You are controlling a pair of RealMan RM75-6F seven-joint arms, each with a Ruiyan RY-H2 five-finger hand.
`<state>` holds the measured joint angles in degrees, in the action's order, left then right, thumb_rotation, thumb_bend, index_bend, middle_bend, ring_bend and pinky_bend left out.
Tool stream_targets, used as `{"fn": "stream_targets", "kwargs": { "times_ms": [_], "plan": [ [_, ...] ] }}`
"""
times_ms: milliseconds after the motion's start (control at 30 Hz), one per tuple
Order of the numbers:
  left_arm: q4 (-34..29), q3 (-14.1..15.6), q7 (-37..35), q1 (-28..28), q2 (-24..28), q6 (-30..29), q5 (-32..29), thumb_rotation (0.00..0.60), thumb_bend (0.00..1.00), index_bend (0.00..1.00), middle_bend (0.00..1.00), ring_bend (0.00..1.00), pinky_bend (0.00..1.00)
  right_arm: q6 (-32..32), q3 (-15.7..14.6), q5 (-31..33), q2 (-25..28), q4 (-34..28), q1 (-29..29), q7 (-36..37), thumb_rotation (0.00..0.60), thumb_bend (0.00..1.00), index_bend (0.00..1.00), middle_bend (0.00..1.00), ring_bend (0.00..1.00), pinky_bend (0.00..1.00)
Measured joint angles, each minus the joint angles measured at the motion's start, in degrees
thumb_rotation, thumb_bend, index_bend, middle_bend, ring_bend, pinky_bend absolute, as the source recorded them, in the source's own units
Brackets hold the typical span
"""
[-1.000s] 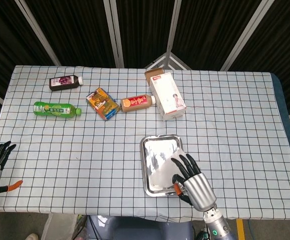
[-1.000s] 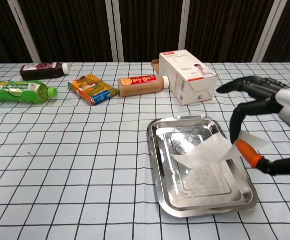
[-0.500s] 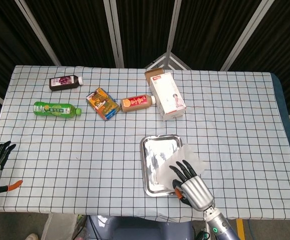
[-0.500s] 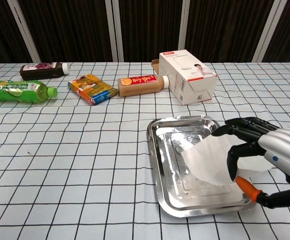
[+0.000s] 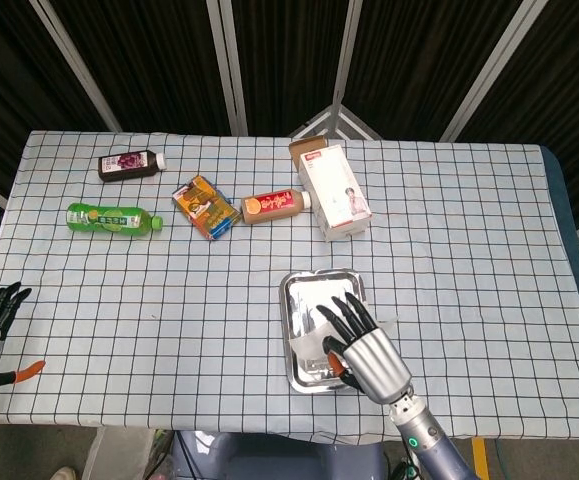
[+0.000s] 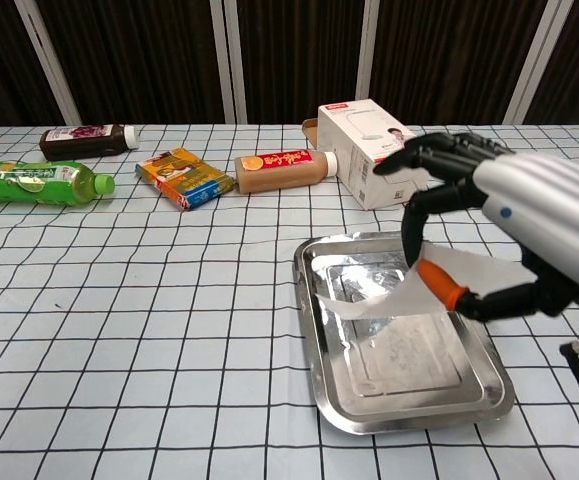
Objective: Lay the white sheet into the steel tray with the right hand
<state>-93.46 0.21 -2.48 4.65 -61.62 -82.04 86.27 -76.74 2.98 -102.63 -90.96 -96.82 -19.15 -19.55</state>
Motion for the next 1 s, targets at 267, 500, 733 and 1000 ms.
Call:
{"fn": "stream_targets", "kwargs": {
  "times_ms": [267,500,733,1000],
  "plan": [
    [0.0,0.0,0.2,0.1,0.0,0.1,0.0,0.600,0.00,0.00,0.00,0.00,0.00,0.9,1.7,0.6,-0.1,-6.0,-1.9,-0.8,0.600,0.56,0.64,0.17,0.00,0.00],
    [-0.2,0.1,0.2,0.1,0.0,0.3,0.0,0.600,0.00,0.00,0.00,0.00,0.00,1.7,1.3,-1.2,-2.3,-7.8,-3.2,-2.0,0.600,0.56,0.64,0.18,0.00,0.00],
    [-0.1,0.1,0.1,0.1,0.0,0.3,0.0,0.600,0.00,0.00,0.00,0.00,0.00,1.1,-0.1,-0.6,-3.2,-7.3,-2.5,-1.7,0.600,0.55,0.64,0.17,0.00,0.00],
    [-0.1,0.2,0.3,0.2,-0.1,0.3,0.2,0.600,0.00,0.00,0.00,0.00,0.00,1.2,-2.7,3.5,-2.8,-1.7,-0.3,0.3,0.600,0.56,0.64,0.17,0.00,0.00]
  ]
}}
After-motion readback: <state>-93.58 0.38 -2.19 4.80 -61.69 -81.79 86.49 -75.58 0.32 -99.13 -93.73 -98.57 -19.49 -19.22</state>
